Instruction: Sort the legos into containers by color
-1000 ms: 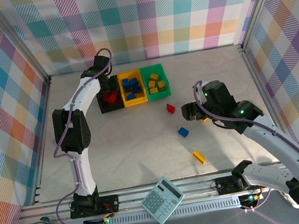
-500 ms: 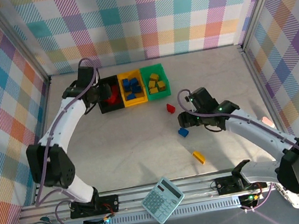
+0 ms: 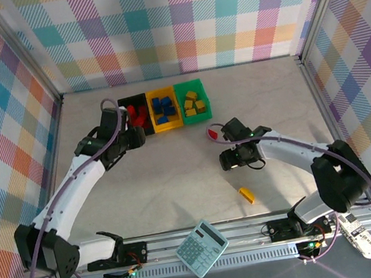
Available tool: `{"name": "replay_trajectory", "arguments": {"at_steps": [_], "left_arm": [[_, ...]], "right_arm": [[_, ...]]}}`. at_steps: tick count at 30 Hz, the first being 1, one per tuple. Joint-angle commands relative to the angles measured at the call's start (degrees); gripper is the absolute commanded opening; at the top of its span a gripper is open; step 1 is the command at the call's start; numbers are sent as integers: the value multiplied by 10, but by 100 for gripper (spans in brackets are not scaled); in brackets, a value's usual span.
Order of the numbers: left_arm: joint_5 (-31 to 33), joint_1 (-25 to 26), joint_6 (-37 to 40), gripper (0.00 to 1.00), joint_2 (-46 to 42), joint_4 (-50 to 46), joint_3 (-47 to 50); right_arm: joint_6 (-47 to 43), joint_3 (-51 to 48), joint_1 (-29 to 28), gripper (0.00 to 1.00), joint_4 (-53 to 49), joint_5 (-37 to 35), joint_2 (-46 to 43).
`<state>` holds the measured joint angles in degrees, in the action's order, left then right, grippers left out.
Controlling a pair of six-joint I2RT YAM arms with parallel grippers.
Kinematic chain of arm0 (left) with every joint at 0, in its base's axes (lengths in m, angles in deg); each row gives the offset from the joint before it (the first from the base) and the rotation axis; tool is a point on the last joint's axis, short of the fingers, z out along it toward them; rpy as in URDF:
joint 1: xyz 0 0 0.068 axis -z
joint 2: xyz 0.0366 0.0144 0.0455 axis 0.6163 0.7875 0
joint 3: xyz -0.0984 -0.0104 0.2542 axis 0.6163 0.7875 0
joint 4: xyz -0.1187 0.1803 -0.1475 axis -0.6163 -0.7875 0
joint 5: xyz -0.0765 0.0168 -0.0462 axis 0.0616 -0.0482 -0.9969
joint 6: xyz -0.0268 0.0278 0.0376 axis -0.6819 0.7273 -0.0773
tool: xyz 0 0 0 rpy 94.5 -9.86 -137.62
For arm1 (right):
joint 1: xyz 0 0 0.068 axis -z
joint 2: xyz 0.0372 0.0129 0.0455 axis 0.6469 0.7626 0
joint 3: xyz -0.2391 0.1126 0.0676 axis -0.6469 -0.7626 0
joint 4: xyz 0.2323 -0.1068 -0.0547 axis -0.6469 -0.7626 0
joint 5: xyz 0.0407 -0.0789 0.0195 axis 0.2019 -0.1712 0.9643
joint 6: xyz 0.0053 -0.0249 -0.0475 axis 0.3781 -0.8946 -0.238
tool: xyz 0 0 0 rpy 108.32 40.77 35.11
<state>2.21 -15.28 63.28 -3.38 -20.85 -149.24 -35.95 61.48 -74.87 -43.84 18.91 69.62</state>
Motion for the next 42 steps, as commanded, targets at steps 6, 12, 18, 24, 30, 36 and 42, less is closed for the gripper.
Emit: {"name": "replay_trajectory", "arguments": {"at_steps": [6,12,18,24,30,36,42], "left_arm": [[34,18,-31,62,-54,-53,30],[52,18,-30,62,-73,-69,38],[54,18,-31,62,-74,-73,38],[62,19,-32,62,-75,-86,29],[64,23,-35,62,-73,-89,26],[66,46,-48,62,-76,-70,27],[71,69,-59,62,-76,-65,25]], "right_arm": [[-6,41,-15,65,20,-13,68],[-9,52,-18,63,26,-26,102],[-15,62,-18,57,25,-32,124],[-18,67,-18,46,23,-34,131],[-24,75,-18,33,18,-31,132],[-39,116,-19,29,18,-15,114],[-57,218,-19,28,53,36,132]]}}
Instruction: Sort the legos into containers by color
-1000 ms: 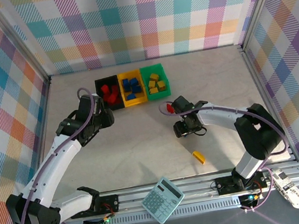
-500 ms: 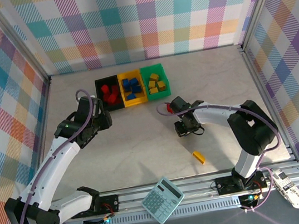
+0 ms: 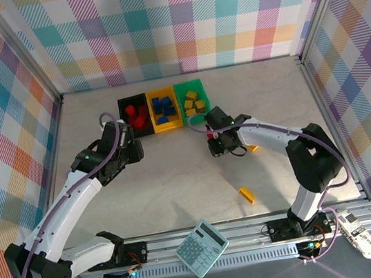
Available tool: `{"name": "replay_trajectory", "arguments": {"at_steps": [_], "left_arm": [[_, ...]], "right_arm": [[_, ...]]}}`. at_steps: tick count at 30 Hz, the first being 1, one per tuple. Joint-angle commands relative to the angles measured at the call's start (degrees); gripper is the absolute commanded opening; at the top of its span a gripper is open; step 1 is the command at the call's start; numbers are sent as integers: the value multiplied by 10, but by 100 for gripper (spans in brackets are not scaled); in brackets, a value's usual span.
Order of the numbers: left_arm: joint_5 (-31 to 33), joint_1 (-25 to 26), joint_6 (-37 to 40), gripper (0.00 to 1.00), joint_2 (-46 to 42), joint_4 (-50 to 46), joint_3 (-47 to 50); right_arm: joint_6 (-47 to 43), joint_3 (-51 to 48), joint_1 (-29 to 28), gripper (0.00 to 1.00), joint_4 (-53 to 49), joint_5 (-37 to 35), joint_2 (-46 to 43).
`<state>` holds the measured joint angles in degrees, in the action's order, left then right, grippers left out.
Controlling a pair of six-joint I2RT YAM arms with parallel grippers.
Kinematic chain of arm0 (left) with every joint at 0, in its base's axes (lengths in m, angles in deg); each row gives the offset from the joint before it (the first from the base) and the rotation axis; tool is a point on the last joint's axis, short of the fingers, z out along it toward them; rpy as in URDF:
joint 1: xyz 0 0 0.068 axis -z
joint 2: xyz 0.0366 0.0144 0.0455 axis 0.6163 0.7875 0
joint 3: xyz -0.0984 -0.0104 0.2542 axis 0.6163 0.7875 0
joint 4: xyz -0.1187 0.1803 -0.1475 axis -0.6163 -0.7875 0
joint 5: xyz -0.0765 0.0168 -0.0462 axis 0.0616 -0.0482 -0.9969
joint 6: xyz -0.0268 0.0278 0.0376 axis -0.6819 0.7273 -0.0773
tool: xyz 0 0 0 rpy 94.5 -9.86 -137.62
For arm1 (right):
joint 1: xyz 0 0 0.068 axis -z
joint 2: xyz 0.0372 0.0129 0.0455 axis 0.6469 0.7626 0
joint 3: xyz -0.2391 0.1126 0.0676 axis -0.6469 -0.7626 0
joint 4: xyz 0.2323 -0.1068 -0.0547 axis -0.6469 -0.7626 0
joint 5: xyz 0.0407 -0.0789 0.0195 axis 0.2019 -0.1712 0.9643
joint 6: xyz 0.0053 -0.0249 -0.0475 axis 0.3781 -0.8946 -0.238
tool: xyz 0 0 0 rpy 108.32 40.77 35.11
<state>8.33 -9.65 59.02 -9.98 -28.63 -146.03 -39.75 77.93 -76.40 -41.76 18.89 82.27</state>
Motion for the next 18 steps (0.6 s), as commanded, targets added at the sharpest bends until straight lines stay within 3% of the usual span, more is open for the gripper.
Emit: {"name": "replay_trajectory", "arguments": {"at_steps": [1,18], "left_arm": [[10,17,-17,62,-9,13,-7],[31,61,-34,63,-37,-14,2]], "right_arm": [[-22,72,-4,28,38,42,13],[-69,486,-3,28,29,54,300]]}}
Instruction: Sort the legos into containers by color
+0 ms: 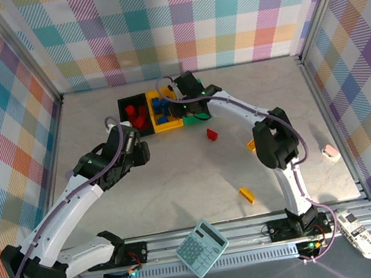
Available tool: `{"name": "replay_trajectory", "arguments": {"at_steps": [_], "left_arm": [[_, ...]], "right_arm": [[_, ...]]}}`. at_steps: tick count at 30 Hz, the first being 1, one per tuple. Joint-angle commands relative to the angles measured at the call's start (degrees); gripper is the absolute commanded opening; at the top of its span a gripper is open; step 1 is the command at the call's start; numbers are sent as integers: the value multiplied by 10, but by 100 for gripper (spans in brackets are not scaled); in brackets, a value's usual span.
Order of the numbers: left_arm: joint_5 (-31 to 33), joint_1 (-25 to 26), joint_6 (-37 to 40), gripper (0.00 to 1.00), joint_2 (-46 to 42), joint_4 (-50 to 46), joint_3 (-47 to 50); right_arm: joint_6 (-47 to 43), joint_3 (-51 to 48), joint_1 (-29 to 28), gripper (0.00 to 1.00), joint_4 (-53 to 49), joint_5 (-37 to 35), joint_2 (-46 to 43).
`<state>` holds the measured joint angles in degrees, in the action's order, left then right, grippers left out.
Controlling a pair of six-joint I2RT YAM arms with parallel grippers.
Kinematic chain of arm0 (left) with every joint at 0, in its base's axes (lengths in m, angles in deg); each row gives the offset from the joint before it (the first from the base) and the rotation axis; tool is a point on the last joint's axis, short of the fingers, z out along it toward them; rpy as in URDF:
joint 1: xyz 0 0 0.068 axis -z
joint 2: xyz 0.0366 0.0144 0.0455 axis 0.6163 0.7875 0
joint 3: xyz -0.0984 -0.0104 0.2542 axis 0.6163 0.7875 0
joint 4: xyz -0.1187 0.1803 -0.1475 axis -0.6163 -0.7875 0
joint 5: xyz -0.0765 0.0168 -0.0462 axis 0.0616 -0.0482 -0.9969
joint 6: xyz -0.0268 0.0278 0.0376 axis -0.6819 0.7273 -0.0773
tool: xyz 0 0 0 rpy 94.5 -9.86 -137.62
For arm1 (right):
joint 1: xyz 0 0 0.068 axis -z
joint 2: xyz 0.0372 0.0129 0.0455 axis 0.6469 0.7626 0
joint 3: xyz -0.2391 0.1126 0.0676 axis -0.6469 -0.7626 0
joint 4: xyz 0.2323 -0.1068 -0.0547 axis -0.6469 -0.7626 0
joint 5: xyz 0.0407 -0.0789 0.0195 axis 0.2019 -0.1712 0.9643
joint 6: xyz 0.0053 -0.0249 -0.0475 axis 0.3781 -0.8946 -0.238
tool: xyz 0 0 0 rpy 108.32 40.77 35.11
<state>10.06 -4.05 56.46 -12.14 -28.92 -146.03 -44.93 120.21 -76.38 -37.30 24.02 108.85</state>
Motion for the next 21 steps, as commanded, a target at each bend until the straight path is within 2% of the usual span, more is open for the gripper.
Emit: {"name": "replay_trajectory", "arguments": {"at_steps": [1,4,6,12,15,21], "left_arm": [[13,6,-8,63,-16,-12,2],[11,8,-11,63,-18,-12,2],[10,9,-12,63,-20,-11,5],[-3,15,-16,64,-20,-7,9],[-6,22,-18,65,-18,-2,13],[-11,34,-19,67,2,9,10]], "right_arm": [[-18,84,-4,28,-20,3,48],[-17,146,-4,29,-32,2,94],[-18,196,-4,33,-42,0,126],[-26,383,-3,54,-120,-9,223],[-28,371,-2,57,-119,-17,201],[-32,217,4,59,-80,-33,83]]}}
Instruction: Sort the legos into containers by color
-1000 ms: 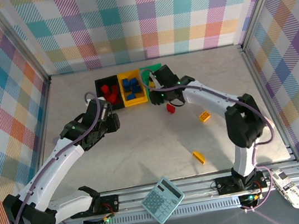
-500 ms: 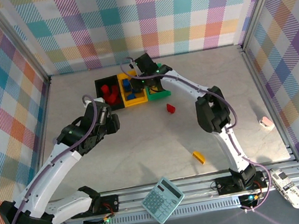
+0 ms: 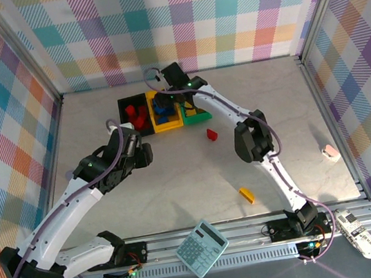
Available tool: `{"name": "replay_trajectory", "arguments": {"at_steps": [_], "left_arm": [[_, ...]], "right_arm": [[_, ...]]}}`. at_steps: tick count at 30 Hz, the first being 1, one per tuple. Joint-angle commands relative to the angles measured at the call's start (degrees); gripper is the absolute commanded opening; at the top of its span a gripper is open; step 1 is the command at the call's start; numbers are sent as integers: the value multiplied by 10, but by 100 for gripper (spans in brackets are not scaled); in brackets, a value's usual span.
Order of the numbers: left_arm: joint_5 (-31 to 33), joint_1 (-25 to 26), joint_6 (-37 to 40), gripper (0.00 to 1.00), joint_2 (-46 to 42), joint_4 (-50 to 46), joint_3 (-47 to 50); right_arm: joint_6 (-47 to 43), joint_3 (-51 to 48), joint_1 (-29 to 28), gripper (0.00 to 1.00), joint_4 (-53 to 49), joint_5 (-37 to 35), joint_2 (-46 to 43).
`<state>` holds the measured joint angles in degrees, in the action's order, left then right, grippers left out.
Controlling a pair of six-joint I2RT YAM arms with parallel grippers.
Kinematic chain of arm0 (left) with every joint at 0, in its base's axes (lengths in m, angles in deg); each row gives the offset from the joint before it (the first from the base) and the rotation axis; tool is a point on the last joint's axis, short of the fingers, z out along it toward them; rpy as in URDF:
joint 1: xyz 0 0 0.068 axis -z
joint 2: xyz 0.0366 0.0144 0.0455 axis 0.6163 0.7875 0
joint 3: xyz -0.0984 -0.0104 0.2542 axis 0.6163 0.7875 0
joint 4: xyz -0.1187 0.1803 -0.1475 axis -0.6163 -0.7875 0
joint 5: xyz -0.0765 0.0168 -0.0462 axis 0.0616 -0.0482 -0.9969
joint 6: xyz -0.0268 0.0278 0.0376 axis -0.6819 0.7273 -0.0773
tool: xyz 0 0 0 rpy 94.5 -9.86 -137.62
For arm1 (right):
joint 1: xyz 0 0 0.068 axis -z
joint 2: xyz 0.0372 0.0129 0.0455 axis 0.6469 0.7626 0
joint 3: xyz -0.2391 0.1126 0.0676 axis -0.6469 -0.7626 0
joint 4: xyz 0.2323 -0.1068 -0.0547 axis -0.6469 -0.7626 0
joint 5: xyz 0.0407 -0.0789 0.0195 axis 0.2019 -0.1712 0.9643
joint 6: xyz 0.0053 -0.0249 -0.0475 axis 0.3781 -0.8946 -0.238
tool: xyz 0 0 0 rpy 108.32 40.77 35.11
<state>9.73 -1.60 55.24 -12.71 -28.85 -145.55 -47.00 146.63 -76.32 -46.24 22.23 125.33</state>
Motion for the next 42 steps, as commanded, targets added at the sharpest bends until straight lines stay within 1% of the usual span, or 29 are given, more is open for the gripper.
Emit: {"name": "replay_trajectory", "arguments": {"at_steps": [1,6,11,15,19,26,31,35,42], "left_arm": [[-10,12,-7,67,12,12,5],[-35,31,-8,67,38,40,5],[-57,79,-8,67,94,76,-8],[-54,123,-7,67,158,95,-38],[-62,151,-7,67,212,118,-62],[-78,183,-10,67,270,141,-89],[-77,195,-10,67,293,137,-103],[-77,198,-9,67,297,134,-107],[-74,200,-10,66,298,136,-101]], "right_arm": [[-11,-83,5,59,20,-17,-108],[-5,-259,24,61,47,-23,-244],[12,-407,62,65,49,-34,-358],[40,-481,112,68,13,-56,-398],[79,-573,145,69,31,-60,-429],[162,-666,171,77,29,-91,-447],[211,-727,179,78,41,-97,-461],[245,-751,179,77,41,-109,-462],[278,-788,179,78,42,-142,-501]]}}
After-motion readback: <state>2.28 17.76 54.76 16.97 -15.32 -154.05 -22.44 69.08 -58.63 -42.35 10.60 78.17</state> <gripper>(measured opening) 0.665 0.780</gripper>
